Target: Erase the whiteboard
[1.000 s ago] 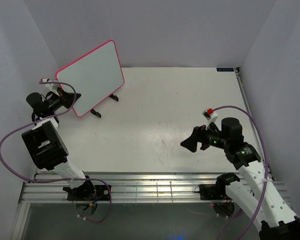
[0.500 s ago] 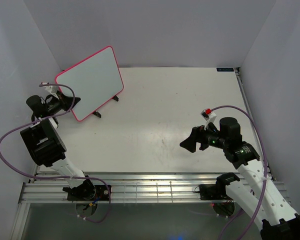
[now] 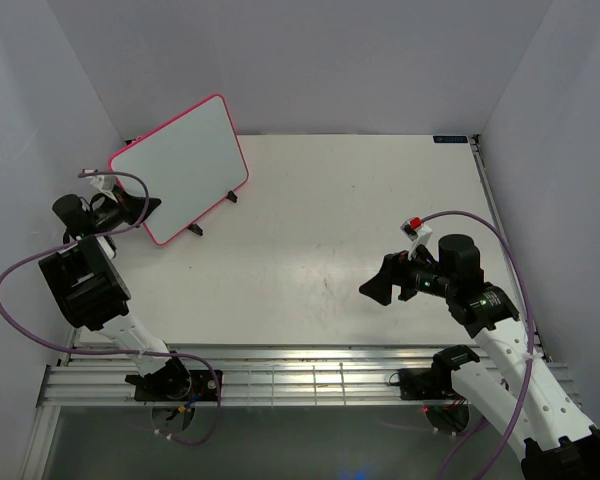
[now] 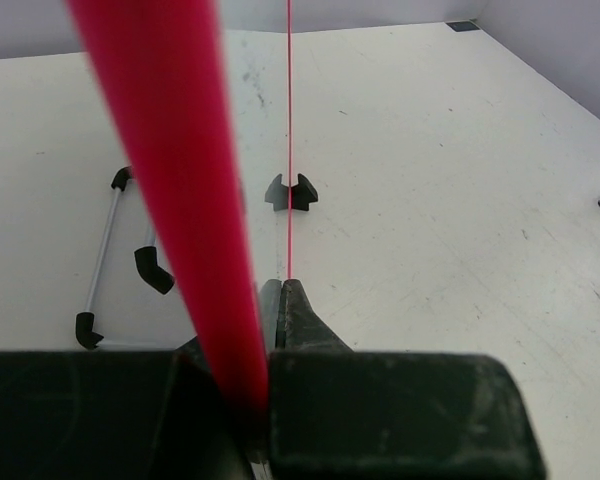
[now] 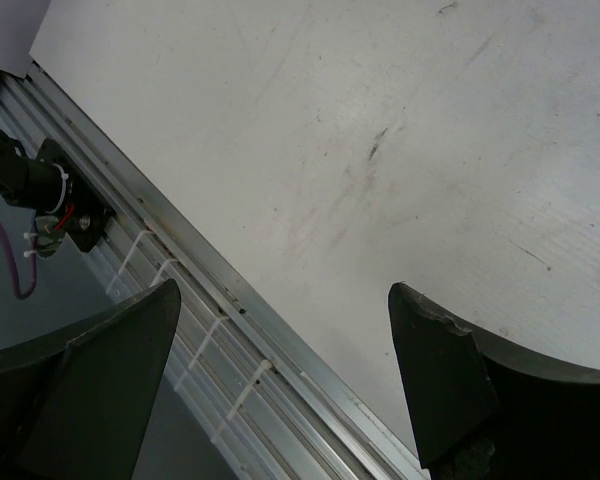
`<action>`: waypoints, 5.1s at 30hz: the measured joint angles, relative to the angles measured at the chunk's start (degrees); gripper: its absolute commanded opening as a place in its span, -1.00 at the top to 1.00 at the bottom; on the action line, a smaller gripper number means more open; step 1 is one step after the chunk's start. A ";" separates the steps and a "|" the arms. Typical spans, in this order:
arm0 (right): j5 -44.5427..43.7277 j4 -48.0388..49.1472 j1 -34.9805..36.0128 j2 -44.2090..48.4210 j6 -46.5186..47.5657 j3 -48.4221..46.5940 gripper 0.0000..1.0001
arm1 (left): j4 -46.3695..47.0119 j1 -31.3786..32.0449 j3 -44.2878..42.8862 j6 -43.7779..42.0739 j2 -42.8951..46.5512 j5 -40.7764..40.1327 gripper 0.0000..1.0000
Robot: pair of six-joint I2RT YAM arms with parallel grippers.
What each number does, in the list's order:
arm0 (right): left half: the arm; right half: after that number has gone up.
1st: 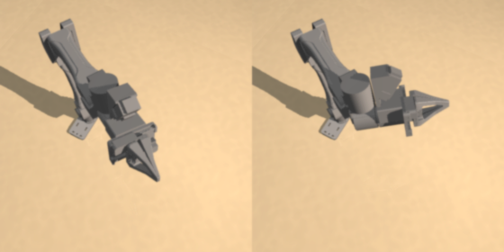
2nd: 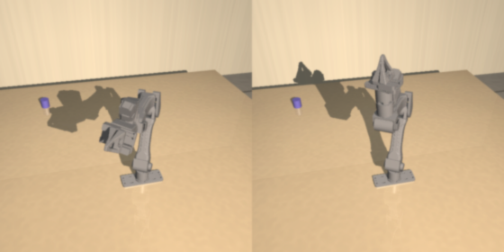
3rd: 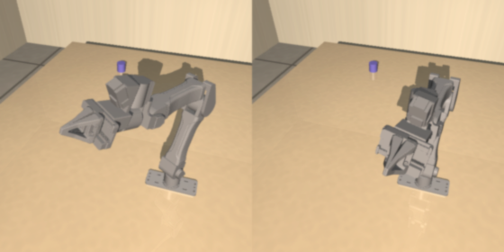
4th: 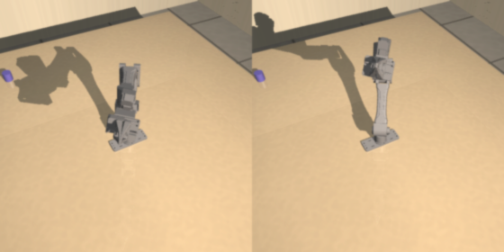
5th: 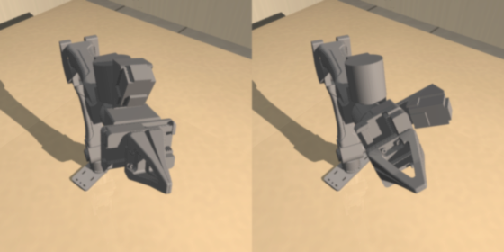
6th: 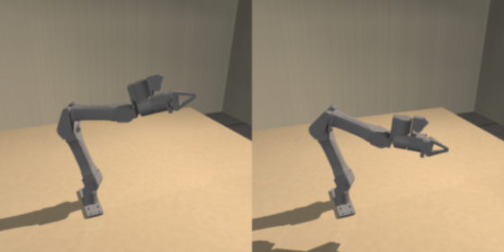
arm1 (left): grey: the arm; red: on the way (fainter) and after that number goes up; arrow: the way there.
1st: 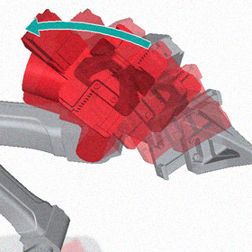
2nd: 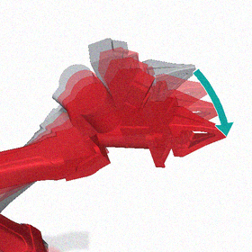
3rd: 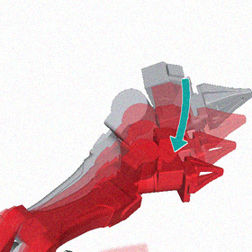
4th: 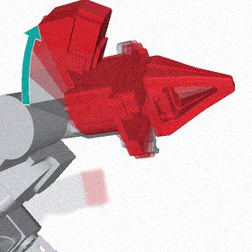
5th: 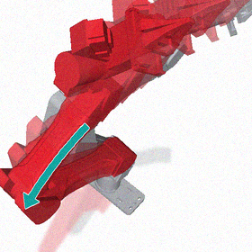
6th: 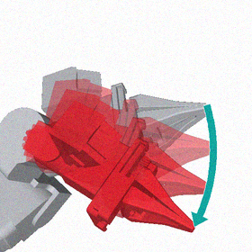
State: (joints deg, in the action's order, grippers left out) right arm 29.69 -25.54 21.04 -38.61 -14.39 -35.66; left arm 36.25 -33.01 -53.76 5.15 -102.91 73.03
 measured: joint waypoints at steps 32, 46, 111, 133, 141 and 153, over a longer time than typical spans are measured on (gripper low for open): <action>0.04 0.00 0.09 -0.39 0.04 0.00 -0.80 | 0.31 -2.60 2.49 2.75 -3.96 -4.83 -0.14; 0.07 0.02 0.11 -0.39 0.09 0.00 -0.80 | 0.66 -2.71 2.36 3.87 -5.42 -5.84 -0.96; 1.66 0.26 1.44 2.19 0.33 0.96 -0.80 | -8.26 2.12 13.75 0.50 10.99 -39.58 -0.96; -5.46 -1.44 1.97 -0.98 1.57 -2.10 -0.80 | -36.44 7.89 14.64 20.24 50.38 -46.69 -0.96; -16.17 -4.13 2.19 -3.45 2.10 -7.91 -0.80 | -55.19 20.55 10.58 13.75 71.38 -48.09 -0.96; -38.91 -11.41 3.08 7.21 4.79 -13.14 -0.79 | -74.25 29.27 0.83 8.79 78.88 -56.28 -0.96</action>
State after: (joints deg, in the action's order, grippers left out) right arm -9.21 -36.95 24.12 -31.40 -9.61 -48.80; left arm -38.00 -3.75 -52.93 13.93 -24.03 16.75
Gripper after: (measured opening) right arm 0.897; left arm 0.979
